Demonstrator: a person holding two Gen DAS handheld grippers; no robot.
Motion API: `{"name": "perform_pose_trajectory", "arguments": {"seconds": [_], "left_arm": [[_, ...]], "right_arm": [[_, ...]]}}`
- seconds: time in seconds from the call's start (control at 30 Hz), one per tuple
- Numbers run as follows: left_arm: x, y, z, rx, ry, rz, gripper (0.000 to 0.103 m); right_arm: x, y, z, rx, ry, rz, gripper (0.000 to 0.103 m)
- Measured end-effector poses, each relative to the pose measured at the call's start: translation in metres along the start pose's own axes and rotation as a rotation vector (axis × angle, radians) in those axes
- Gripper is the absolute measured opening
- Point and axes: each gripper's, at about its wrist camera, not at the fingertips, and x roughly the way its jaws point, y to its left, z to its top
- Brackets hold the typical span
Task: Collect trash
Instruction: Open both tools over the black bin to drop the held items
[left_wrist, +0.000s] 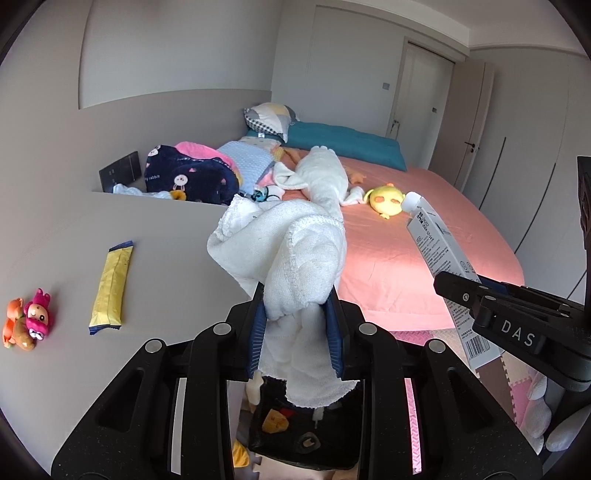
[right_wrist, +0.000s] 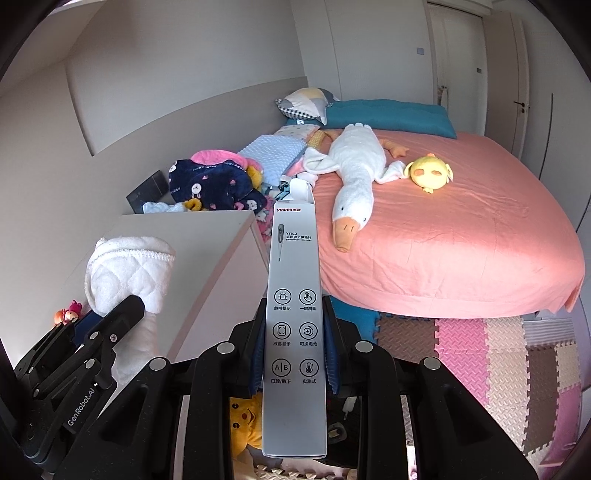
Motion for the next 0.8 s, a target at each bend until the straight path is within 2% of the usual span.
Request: {"name": "perform_pose_trajectory", "arguments": {"seconds": [0.4,0.43,0.47,0.5,0.53,0.57,0.63,0.8], "left_arm": [[0.027,-0.028,-0.005,0.065,0.060,-0.033,0.029],[0.031,-0.028,-0.005,0.071,0.076,-0.034,0.035],[0.035,-0.029,-0.006,0.079,0.095,-0.036,0.048],[0.038,-0.030,-0.008,0.084,0.105,-0.018,0.060],[0.037,-0.031,-0.009,0.086,0.090,0.019,0.081],[0.036,-0.030,-0.011,0.085,0.061,0.064,0.093],[0.033,-0.027,-0.011,0.073,0.031,0.112,0.094],[0.033,-0.015,-0.007,0.036,0.055,0.097,0.094]], "right_arm": [[0.007,-0.032,0.001,0.040,0.021,-0.051,0.028],[0.010,-0.032,0.001,0.032,0.035,-0.053,0.030],[0.011,-0.033,0.002,0.031,0.042,-0.057,0.035],[0.012,-0.033,0.003,0.035,0.035,-0.065,0.052],[0.010,-0.035,0.004,0.037,0.020,-0.078,0.059],[0.008,-0.035,0.005,0.034,0.002,-0.095,0.063],[0.007,-0.035,0.006,0.026,-0.011,-0.111,0.064],[0.007,-0.036,0.007,0.037,-0.013,-0.102,0.064]]}}
